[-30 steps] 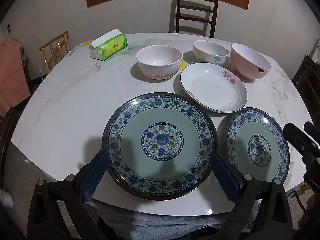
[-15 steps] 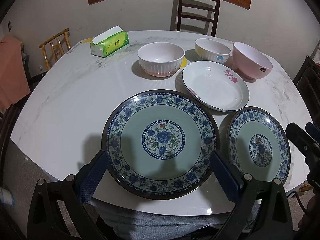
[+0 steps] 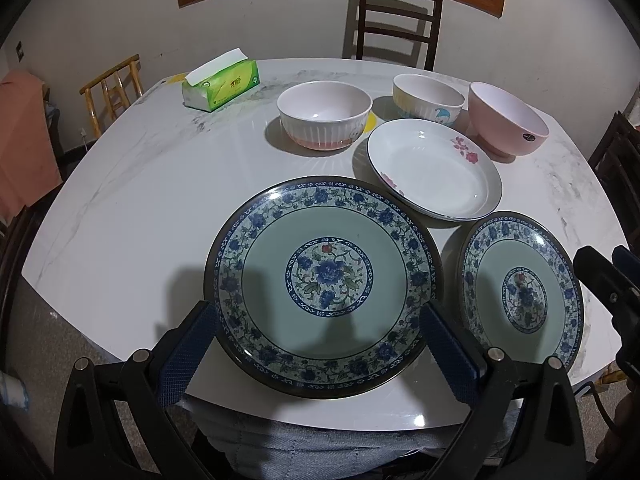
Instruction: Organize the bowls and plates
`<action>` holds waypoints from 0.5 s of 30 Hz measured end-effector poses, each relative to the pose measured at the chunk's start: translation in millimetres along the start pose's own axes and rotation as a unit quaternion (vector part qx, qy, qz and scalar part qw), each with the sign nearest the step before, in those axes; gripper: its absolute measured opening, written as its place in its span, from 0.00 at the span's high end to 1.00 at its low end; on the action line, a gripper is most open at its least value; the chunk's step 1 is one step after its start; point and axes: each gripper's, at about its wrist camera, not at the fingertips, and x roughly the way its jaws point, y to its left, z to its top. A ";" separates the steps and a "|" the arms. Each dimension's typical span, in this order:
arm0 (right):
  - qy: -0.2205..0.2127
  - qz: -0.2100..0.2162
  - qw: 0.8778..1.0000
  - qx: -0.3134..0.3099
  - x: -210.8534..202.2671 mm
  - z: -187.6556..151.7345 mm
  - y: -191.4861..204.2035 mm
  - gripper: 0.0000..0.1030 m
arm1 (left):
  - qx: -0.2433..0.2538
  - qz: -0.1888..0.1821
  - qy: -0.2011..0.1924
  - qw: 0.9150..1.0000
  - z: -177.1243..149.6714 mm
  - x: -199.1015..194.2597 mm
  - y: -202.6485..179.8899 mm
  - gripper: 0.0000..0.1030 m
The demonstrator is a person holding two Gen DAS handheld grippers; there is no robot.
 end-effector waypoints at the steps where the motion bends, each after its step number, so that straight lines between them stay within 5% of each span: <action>1: 0.000 0.000 1.000 0.000 0.2 0.1 -0.7 0.05 | 0.000 0.000 0.000 1.000 1.0 -0.2 -0.3 0.03; 15: 0.000 0.004 1.000 -0.001 0.8 -1.5 1.1 0.05 | -0.002 0.001 0.002 1.000 -4.2 2.8 2.5 0.03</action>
